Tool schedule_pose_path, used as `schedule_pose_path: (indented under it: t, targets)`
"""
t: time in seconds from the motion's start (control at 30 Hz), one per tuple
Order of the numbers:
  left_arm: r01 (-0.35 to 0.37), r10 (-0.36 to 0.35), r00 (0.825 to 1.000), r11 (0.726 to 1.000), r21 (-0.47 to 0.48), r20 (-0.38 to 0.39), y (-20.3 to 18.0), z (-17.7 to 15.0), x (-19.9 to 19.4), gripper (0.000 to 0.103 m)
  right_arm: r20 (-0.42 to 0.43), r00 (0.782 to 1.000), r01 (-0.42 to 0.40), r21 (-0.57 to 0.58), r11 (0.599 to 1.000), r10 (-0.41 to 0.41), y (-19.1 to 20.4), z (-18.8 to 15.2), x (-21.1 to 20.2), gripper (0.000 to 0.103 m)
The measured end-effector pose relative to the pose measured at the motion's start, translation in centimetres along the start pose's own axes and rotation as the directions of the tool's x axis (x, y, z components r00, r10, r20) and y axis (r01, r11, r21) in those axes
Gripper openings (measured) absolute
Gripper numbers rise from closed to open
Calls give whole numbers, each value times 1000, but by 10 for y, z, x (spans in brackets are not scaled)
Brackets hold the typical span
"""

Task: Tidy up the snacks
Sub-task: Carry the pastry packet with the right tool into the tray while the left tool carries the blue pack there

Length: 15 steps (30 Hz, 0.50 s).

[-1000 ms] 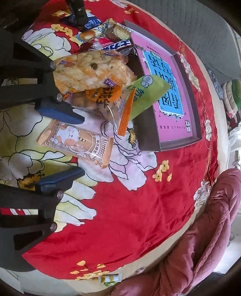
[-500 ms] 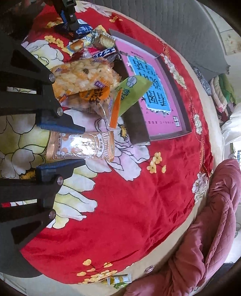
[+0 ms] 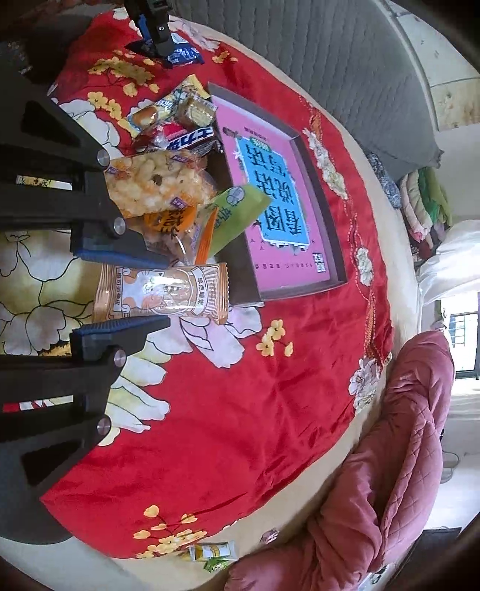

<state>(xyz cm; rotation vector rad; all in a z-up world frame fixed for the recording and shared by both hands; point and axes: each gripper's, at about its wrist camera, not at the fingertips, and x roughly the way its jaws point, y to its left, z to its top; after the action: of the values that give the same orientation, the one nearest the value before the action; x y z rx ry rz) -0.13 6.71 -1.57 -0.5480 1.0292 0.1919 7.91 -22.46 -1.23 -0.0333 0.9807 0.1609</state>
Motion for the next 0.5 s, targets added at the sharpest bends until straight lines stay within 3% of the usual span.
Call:
schedule_pose_path:
  t: [0.5]
  targets:
    - [-12,10,998,1000,22,66,-8,23,-3,52,94,993,-66,-49,997,71,21,32,-6,25]
